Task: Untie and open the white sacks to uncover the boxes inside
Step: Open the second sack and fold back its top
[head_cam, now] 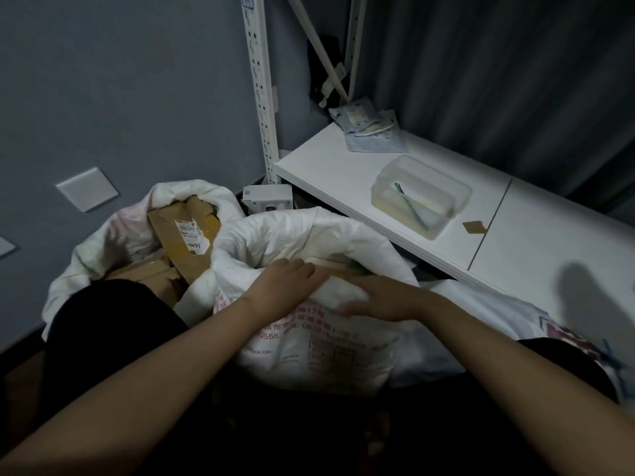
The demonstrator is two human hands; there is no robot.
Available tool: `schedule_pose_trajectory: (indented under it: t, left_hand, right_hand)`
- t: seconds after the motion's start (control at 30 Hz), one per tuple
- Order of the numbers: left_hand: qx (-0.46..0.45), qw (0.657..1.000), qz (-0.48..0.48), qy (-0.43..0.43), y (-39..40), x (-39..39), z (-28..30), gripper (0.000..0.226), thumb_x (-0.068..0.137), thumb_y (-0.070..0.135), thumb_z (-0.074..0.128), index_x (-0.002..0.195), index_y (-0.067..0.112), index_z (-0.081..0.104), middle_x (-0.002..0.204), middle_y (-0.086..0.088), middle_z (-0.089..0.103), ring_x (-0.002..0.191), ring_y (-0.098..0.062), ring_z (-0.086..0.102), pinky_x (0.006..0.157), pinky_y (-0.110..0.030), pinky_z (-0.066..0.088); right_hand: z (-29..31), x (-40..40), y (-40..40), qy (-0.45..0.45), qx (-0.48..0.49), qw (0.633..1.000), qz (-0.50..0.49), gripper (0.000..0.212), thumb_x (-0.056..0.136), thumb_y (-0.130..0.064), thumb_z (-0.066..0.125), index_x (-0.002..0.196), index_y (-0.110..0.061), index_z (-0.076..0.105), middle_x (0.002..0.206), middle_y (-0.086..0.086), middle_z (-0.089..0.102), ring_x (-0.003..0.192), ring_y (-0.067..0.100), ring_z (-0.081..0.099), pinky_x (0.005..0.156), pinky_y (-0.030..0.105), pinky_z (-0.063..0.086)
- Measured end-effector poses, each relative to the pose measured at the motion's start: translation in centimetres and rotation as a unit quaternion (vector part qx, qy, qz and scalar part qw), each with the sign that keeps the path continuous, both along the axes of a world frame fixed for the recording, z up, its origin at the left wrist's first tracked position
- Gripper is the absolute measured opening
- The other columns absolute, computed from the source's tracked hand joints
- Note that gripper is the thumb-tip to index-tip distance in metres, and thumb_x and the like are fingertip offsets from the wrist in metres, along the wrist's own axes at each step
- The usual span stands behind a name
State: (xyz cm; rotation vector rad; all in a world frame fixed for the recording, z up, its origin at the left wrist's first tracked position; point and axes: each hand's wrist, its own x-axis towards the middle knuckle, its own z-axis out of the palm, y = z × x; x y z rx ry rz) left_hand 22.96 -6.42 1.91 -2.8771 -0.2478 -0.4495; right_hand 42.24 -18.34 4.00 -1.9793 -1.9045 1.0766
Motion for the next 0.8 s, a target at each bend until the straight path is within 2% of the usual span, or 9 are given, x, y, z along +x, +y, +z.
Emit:
schedule_pose_trajectory:
  t: [0.1, 0.17, 0.27, 0.33, 0.4, 0.47, 0.53, 0.63, 0.8]
  left_hand:
    - [-0.284, 0.931, 0.125, 0.192, -0.3, -0.7, 1.1, 0.088, 0.076, 0.059, 0.067, 0.146, 0.026, 0.025, 0.136, -0.005, 0.052, 0.121, -0.024, 0.051, 0.098, -0.038, 0.041]
    - [-0.355, 0.890, 0.168, 0.234, -0.6, -0.5, 1.6, 0.075, 0.085, 0.057, 0.058, 0.147, 0.028, 0.027, 0.146, -0.001, 0.043, 0.131, -0.021, 0.042, 0.105, -0.033, 0.034]
    - [-0.165, 0.950, 0.113, 0.239, -0.8, -0.3, 1.0, 0.031, 0.092, 0.030, 0.053, 0.122, 0.023, 0.056, 0.114, 0.000, 0.063, 0.106, -0.019, 0.060, 0.082, -0.032, 0.046]
    - [-0.009, 0.987, 0.041, 0.153, -1.2, -0.6, -0.3, 0.018, 0.077, 0.019, 0.063, 0.095, 0.021, 0.068, 0.080, 0.002, 0.065, 0.072, -0.016, 0.064, 0.058, -0.027, 0.046]
    - [0.031, 0.994, -0.003, 0.107, -1.9, -1.4, -1.5, 0.018, 0.077, 0.021, 0.050, 0.086, 0.022, 0.066, 0.067, 0.004, 0.059, 0.058, -0.014, 0.057, 0.051, -0.026, 0.040]
    - [-0.007, 0.993, -0.007, 0.120, -2.1, -2.6, -2.4, 0.029, 0.082, 0.034, 0.037, 0.099, 0.019, 0.056, 0.076, 0.002, 0.059, 0.065, -0.016, 0.057, 0.058, -0.028, 0.041]
    - [-0.141, 0.975, 0.018, 0.169, -1.7, -3.4, -2.4, 0.060, 0.079, 0.061, 0.033, 0.114, 0.016, 0.052, 0.098, -0.003, 0.058, 0.088, -0.019, 0.055, 0.073, -0.033, 0.043]
    - [-0.284, 0.933, 0.075, 0.208, -1.4, -3.3, -1.4, 0.076, 0.076, 0.069, 0.026, 0.129, 0.022, 0.052, 0.119, -0.003, 0.053, 0.108, -0.023, 0.048, 0.089, -0.038, 0.040]
    - [-0.063, 0.989, 0.004, 0.136, -3.2, -2.4, -3.2, 0.020, 0.074, 0.022, 0.069, 0.091, 0.022, 0.060, 0.083, -0.002, 0.062, 0.068, -0.020, 0.061, 0.062, -0.031, 0.051]
  right_hand:
    - [-2.2, -1.6, -0.3, -0.080, 0.124, 0.989, 0.008, 0.042, 0.096, -0.030, 0.053, 0.135, -0.013, 0.052, 0.126, 0.013, 0.061, 0.113, 0.028, 0.059, 0.092, 0.034, 0.048]
    - [-3.2, -3.0, -1.6, -0.133, 0.202, 0.970, -0.006, 0.037, 0.089, -0.021, 0.047, 0.123, -0.012, 0.055, 0.103, 0.018, 0.068, 0.086, 0.031, 0.067, 0.066, 0.032, 0.056]
    - [-4.3, -4.6, -3.5, -0.159, 0.235, 0.959, 0.006, 0.051, 0.085, -0.039, 0.041, 0.130, -0.016, 0.046, 0.112, 0.009, 0.064, 0.091, 0.022, 0.065, 0.069, 0.027, 0.054]
    - [-3.4, -5.1, -4.2, 0.031, 0.124, 0.989, -0.077, 0.078, 0.084, -0.068, 0.040, 0.145, -0.021, 0.034, 0.138, -0.008, 0.043, 0.123, 0.012, 0.046, 0.101, 0.030, 0.042]
    - [-3.0, -5.1, -4.1, 0.154, 0.049, 0.980, -0.114, 0.071, 0.082, -0.071, 0.047, 0.138, -0.027, 0.043, 0.131, -0.015, 0.043, 0.122, 0.005, 0.044, 0.103, 0.027, 0.036]
    - [-2.8, -5.7, -3.7, 0.117, 0.097, 0.984, -0.096, 0.034, 0.093, -0.045, 0.054, 0.122, -0.028, 0.055, 0.117, -0.007, 0.059, 0.107, 0.012, 0.055, 0.089, 0.027, 0.041]
    - [-3.0, -6.7, -3.9, -0.038, 0.175, 0.981, -0.070, 0.031, 0.097, -0.032, 0.051, 0.123, -0.018, 0.060, 0.112, 0.004, 0.066, 0.101, 0.021, 0.062, 0.082, 0.028, 0.045]
    - [-4.8, -7.8, -4.7, -0.240, 0.304, 0.921, -0.030, 0.022, 0.083, -0.027, 0.048, 0.082, -0.018, 0.067, 0.076, 0.001, 0.064, 0.066, 0.019, 0.062, 0.055, 0.024, 0.044]
    - [-6.1, -9.8, -6.8, -0.197, 0.243, 0.948, -0.066, 0.033, 0.087, -0.046, 0.047, 0.094, -0.017, 0.060, 0.088, 0.002, 0.057, 0.075, 0.018, 0.052, 0.059, 0.030, 0.039]
